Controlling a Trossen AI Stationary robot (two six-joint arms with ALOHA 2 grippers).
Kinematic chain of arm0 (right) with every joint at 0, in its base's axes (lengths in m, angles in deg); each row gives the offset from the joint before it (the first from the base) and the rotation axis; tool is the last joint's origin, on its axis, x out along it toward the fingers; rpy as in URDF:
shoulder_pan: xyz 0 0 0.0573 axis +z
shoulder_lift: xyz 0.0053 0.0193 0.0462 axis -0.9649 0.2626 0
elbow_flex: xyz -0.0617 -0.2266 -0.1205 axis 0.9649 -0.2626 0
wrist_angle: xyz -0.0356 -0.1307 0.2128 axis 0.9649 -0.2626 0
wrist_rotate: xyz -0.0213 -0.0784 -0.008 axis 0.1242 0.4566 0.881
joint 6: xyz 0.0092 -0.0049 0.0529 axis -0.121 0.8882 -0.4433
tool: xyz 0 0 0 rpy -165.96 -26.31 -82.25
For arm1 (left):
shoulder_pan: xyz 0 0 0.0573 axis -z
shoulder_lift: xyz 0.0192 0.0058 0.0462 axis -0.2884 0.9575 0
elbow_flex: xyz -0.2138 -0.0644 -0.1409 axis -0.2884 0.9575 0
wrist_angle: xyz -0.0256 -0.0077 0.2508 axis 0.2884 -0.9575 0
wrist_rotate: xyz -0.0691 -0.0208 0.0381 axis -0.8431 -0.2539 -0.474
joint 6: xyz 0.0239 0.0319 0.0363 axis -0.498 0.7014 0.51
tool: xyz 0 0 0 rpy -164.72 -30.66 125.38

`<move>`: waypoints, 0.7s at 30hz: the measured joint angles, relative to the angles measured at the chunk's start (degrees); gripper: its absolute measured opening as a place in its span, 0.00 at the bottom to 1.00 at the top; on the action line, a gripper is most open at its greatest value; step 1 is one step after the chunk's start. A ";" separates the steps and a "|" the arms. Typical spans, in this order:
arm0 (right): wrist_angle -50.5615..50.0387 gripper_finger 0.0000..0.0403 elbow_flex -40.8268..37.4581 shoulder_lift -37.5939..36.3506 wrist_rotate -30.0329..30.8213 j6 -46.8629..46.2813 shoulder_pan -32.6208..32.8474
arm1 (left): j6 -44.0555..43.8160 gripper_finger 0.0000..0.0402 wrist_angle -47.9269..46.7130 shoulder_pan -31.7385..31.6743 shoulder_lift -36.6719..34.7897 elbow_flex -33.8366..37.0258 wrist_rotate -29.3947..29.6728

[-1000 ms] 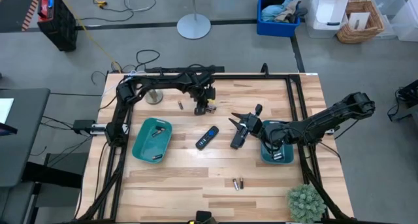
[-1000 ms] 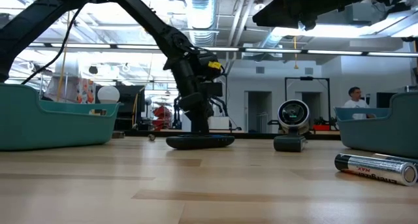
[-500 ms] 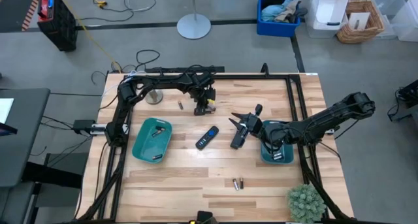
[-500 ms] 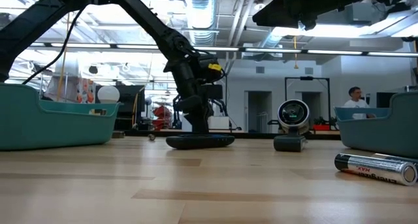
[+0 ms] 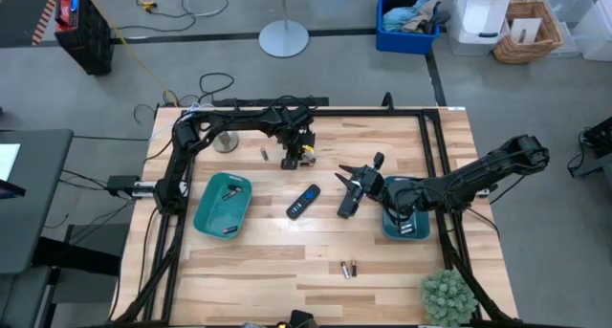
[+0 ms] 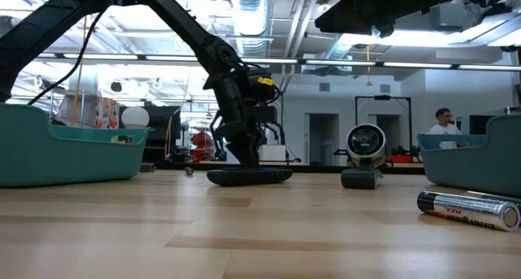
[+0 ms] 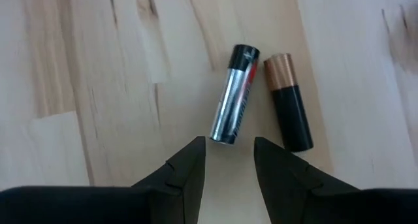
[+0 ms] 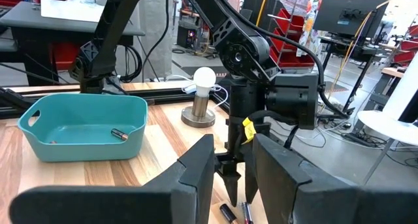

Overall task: Sort batteries
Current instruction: Put the silver battery into the blue bin

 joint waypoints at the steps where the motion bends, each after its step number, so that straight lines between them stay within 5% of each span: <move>1: 0.00 0.31 0.00 0.00 0.00 0.00 0.00 | 0.67 0.31 -0.11 0.00 0.00 0.00 0.00; 21: -0.01 0.31 0.00 0.00 0.00 -0.37 0.00 | 8.91 0.33 2.78 1.71 0.00 0.00 3.79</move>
